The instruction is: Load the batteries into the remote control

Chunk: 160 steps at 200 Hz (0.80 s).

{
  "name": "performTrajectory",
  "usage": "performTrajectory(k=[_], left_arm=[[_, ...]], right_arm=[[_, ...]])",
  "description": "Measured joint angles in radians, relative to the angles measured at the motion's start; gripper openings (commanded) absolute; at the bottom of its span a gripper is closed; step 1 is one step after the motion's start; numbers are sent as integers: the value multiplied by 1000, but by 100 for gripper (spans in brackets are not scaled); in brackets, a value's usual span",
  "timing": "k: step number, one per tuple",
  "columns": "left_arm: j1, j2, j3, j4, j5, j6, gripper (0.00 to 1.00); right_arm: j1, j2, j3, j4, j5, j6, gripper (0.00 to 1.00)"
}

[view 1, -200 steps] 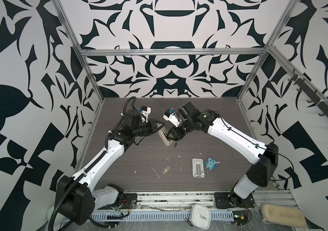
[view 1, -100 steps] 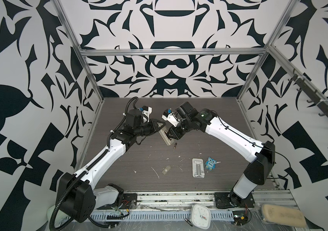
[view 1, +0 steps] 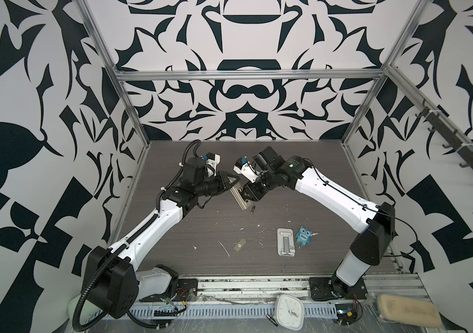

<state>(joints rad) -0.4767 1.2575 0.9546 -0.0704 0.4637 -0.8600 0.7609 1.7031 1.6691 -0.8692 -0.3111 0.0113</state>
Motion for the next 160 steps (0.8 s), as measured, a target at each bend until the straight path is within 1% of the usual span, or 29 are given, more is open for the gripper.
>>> performTrajectory(k=[18, 33, 48, 57, 67, 94, 116, 135, 160], left_arm=[[2, 0, 0, -2, 8, 2, 0], [10, 0, -3, 0, 18, 5, 0], [24, 0, -21, 2, 27, 4, 0], [37, 0, -38, 2, 31, 4, 0], [56, -3, -61, 4, 37, 3, 0], [134, -50, -165, 5, 49, -5, 0], [180, -121, -225, -33, 47, -3, 0], [185, -187, -249, -52, 43, -3, 0], [186, -279, -296, -53, 29, -12, 0]], right_arm=[[0, -2, 0, -1, 1, -6, 55], [0, -9, 0, -2, 2, -16, 60], [-2, -27, -1, -1, -2, -16, 66], [-2, -44, -2, -1, -6, -12, 72], [-2, -69, -9, 5, -13, -16, 74], [-7, -136, -42, 12, -14, -15, 75], [-35, -131, -61, 11, -7, -10, 74], [-93, -83, -105, 18, -7, 17, 73], [-148, 60, -128, 13, -4, 40, 73]])
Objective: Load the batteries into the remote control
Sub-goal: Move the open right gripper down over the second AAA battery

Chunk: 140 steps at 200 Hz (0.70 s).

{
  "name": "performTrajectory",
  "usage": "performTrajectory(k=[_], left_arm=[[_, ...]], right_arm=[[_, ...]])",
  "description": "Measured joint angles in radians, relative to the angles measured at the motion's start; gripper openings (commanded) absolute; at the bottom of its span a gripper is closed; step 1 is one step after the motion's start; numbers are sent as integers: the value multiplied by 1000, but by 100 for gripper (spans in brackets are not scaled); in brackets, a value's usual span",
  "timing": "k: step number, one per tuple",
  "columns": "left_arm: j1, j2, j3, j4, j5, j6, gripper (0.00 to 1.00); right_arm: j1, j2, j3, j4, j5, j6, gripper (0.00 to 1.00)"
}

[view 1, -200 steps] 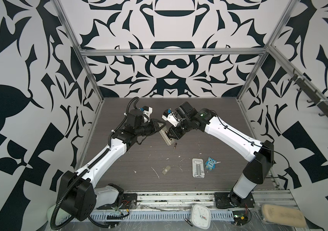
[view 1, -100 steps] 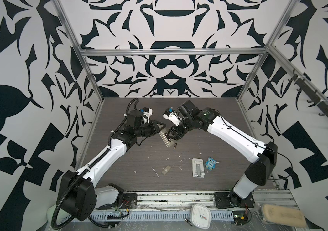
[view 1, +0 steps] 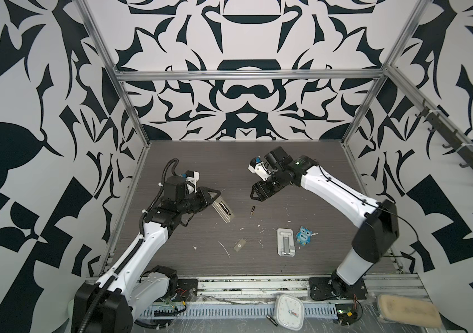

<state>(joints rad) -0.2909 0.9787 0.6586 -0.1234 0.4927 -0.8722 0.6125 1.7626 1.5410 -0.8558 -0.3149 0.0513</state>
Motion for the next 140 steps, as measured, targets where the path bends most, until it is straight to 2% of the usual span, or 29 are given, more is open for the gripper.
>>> performTrajectory(k=[51, 140], left_arm=[[2, -118, -112, -23, -40, -42, 0], [4, -138, -125, -23, -60, -57, 0]], right_arm=[[2, 202, -3, -1, -3, 37, 72], [6, 320, -3, 10, 6, 81, 66]])
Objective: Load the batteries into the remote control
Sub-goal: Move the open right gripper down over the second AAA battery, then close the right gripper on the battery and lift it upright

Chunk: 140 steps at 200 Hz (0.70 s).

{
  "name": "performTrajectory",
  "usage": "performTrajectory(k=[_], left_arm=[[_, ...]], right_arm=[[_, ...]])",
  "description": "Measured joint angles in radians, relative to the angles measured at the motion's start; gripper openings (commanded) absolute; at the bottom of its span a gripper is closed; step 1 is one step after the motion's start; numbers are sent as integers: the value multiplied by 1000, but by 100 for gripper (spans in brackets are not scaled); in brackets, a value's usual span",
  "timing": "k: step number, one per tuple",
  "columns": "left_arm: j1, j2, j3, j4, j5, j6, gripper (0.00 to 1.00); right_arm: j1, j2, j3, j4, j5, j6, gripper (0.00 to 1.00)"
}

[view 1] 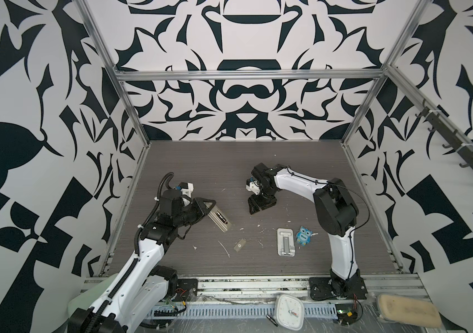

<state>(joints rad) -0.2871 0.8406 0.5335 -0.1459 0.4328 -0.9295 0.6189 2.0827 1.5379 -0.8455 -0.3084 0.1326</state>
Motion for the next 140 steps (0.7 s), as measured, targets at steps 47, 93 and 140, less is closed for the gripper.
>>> performTrajectory(k=[47, 93, 140], left_arm=[[0, 5, -16, 26, 5, -3, 0], [22, 27, -36, 42, 51, 0, 0], [62, 8, -37, 68, 95, 4, 0]], right_arm=[[26, 44, 58, -3, 19, 9, 63], [57, 66, 87, -11, 65, 29, 46], [99, 95, 132, -51, 190, 12, 28]])
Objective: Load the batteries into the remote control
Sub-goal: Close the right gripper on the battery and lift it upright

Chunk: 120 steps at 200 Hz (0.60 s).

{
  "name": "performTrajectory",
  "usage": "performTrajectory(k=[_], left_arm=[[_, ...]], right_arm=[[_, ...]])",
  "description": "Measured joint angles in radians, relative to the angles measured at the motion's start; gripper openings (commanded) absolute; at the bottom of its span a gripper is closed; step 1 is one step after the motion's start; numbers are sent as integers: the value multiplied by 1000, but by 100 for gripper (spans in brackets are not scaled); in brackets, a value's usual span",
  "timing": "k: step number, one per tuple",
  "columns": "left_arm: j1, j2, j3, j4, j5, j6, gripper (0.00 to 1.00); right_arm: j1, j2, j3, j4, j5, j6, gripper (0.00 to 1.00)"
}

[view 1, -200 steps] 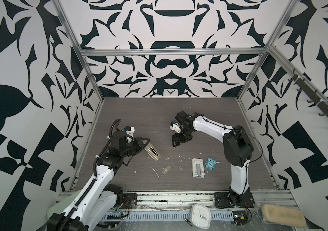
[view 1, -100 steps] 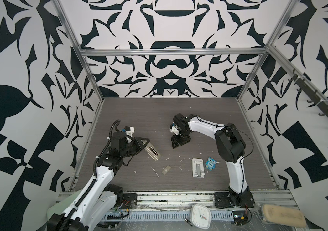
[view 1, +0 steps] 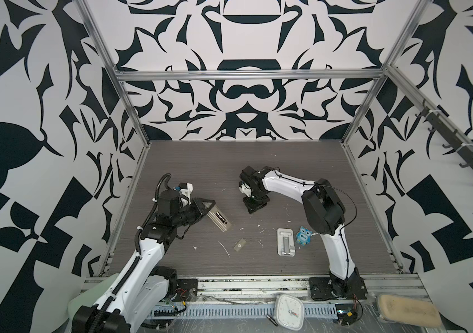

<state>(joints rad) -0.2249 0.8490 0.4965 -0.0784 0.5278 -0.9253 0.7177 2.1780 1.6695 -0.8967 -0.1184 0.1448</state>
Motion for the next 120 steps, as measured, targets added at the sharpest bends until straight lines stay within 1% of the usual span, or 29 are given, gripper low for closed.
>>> performTrajectory(k=[24, 36, 59, 91, 120], left_arm=[[14, -29, -15, 14, 16, 2, 0], [18, -43, -28, 14, 19, 2, 0], [22, -55, -38, 7, 20, 2, 0], [22, -64, -50, 16, 25, -3, 0], [22, -48, -60, 35, 37, -10, 0]], right_arm=[[12, 3, 4, -6, 56, -14, 17], [16, 2, 0, -4, 75, -23, 14], [19, -27, -45, 32, 92, -48, 11], [20, -113, -180, 117, 101, -106, 6], [20, -179, -281, 143, 102, -173, 4]])
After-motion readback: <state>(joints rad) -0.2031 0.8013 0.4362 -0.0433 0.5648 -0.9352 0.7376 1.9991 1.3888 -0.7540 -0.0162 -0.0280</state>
